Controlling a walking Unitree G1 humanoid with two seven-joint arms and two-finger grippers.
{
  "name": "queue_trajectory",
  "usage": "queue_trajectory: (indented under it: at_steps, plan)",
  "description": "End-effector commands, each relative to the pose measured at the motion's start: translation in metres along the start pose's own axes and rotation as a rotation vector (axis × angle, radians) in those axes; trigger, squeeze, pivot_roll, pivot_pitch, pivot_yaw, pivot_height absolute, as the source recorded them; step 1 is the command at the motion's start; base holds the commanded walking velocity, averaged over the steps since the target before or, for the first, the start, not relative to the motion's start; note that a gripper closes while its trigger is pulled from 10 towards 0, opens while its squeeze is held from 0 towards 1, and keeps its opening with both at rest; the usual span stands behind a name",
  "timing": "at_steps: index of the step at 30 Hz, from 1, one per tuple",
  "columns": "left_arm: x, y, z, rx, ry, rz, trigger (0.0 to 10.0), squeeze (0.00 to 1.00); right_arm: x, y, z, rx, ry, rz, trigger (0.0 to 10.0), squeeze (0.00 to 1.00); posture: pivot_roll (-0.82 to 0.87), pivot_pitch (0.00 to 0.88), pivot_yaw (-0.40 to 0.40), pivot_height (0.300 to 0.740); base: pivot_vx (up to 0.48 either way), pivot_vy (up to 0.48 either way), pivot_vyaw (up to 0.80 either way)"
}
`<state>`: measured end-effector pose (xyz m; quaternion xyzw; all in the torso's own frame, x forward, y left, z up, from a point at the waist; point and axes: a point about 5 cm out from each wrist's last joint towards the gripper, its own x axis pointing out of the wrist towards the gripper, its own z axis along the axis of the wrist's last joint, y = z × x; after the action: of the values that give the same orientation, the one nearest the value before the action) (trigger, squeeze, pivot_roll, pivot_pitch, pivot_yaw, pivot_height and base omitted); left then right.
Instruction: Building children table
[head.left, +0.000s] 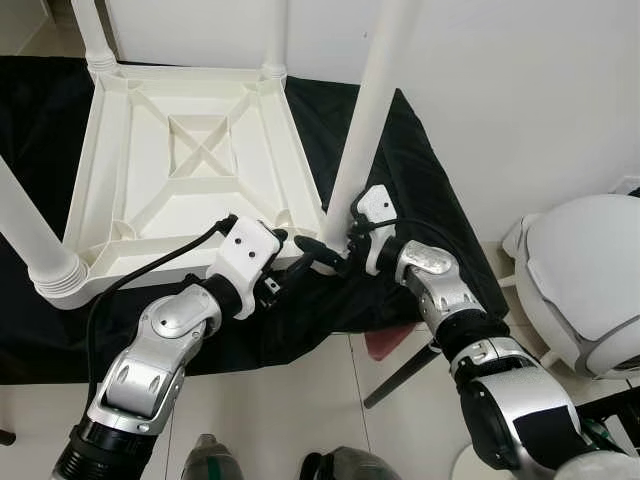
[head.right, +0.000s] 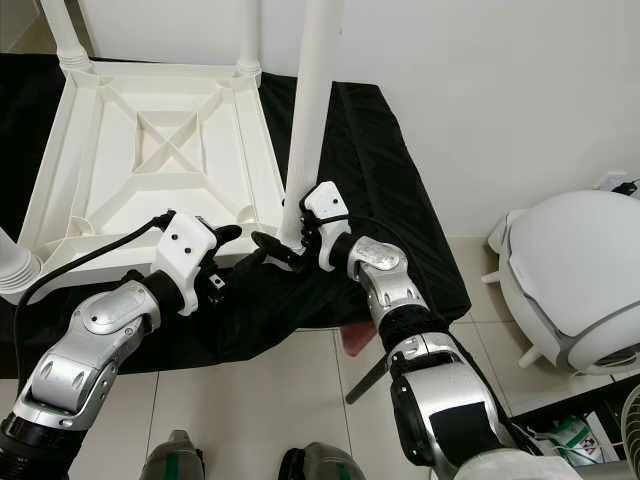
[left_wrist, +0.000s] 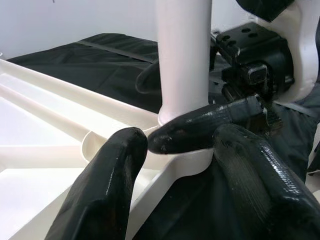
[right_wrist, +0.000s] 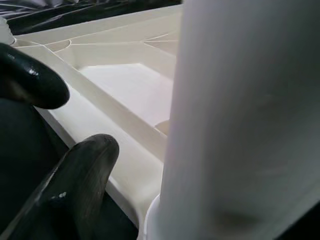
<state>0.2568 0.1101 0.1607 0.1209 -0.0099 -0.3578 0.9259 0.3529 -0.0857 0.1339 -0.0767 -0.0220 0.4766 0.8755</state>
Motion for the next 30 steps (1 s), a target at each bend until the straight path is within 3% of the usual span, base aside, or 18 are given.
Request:
queue_trajectory:
  at_steps: [1, 2, 3, 15, 16, 17, 18, 19, 21, 22, 28, 30]
  plan:
    - [0.002, -0.002, 0.002, 0.000, -0.003, -0.037, 10.0, 0.00, 0.001, -0.001, 0.001, -0.010, 0.007, 0.014, 7.0, 0.00, 0.10, 0.000, -0.109, 0.740, 0.000, 0.000, 0.00]
    - [0.002, -0.002, 0.002, 0.000, -0.003, -0.035, 10.0, 0.00, 0.001, -0.002, 0.000, -0.011, 0.014, 0.022, 2.7, 0.00, 0.10, 0.000, -0.109, 0.740, 0.000, 0.000, 0.00]
    - [0.002, -0.002, 0.002, -0.001, -0.004, -0.033, 10.0, 0.00, 0.000, -0.002, -0.002, -0.007, 0.022, 0.025, 0.0, 0.00, 0.10, 0.000, -0.110, 0.740, 0.000, 0.000, 0.00]
    - [0.003, -0.001, 0.004, -0.004, -0.010, -0.032, 10.0, 0.00, -0.012, -0.008, -0.011, 0.028, 0.040, 0.003, 0.0, 0.00, 0.08, 0.000, -0.110, 0.740, 0.000, 0.000, 0.00]
    - [0.003, -0.002, 0.004, -0.004, -0.010, -0.033, 10.0, 0.00, -0.013, -0.010, -0.011, 0.039, 0.041, -0.027, 0.1, 0.00, 0.08, 0.000, -0.111, 0.740, 0.000, 0.000, 0.00]
    - [0.004, -0.002, 0.004, -0.006, -0.011, -0.033, 10.0, 0.00, -0.014, -0.013, -0.011, 0.061, 0.034, -0.062, 4.5, 0.00, 0.08, 0.000, -0.111, 0.740, 0.000, 0.000, 0.00]
    - [0.004, -0.002, 0.004, -0.006, -0.011, -0.033, 10.0, 0.00, -0.014, -0.013, -0.011, 0.061, 0.034, -0.062, 4.5, 0.00, 0.08, 0.000, -0.111, 0.740, 0.000, 0.000, 0.00]
    - [0.004, -0.002, 0.004, -0.007, -0.011, -0.033, 10.0, 0.00, -0.014, -0.016, -0.010, 0.066, 0.033, -0.087, 10.0, 0.00, 0.08, 0.003, -0.114, 0.740, 0.000, 0.000, 0.00]
    - [0.003, -0.003, 0.003, -0.009, -0.011, -0.033, 10.0, 0.00, -0.015, -0.018, -0.009, 0.073, 0.030, -0.121, 10.0, 0.00, 0.07, 0.004, -0.115, 0.740, 0.000, 0.000, 0.00]
    - [0.003, -0.003, 0.003, -0.013, -0.010, -0.032, 10.0, 0.00, -0.015, -0.024, -0.009, 0.080, 0.042, -0.224, 10.0, 0.00, 0.07, 0.007, -0.117, 0.740, 0.000, 0.000, 0.00]
    - [0.002, -0.003, 0.001, -0.016, -0.007, -0.030, 10.0, 0.00, -0.015, -0.028, -0.008, 0.079, 0.039, -0.325, 10.0, 0.00, 0.07, 0.008, -0.118, 0.740, 0.000, 0.000, 0.00]
    - [0.002, -0.004, 0.001, -0.018, -0.008, -0.031, 10.0, 0.00, -0.012, -0.025, -0.007, 0.116, 0.022, -0.396, 10.0, 0.00, 0.07, 0.011, -0.118, 0.740, 0.000, 0.000, 0.00]
